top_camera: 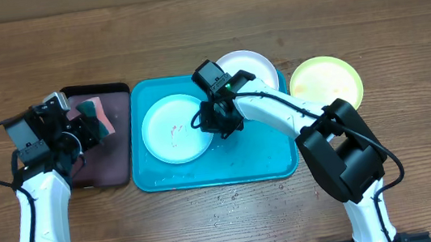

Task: Clean dirty plates on tray and stack at the side

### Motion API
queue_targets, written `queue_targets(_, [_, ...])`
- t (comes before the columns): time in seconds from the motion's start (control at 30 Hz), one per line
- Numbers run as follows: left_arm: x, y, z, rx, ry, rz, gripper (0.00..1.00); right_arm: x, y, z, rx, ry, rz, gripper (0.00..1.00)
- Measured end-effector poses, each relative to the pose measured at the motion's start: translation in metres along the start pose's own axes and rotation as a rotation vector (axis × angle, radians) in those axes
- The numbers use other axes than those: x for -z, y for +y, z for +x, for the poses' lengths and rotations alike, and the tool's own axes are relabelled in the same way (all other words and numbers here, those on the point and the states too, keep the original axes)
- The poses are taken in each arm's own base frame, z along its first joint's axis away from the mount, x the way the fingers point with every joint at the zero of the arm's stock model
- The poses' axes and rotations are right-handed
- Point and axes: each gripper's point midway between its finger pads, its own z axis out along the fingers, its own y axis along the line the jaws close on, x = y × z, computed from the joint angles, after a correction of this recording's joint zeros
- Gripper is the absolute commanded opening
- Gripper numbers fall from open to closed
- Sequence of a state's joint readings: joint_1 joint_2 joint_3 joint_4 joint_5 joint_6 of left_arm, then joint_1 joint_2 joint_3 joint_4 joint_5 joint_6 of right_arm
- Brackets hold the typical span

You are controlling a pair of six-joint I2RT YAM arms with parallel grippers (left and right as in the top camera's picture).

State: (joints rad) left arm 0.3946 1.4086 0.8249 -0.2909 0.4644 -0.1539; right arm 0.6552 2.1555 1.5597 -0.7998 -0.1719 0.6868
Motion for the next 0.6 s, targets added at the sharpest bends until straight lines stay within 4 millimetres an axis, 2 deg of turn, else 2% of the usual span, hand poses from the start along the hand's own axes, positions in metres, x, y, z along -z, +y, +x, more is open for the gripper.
queue_targets(0.6, [0.0000,-0.0020,-0.0042,-0.008,-0.016,0.010,0.04,0.0000,0.0006,-0.0005,0.000,-0.002,-0.002,0.04])
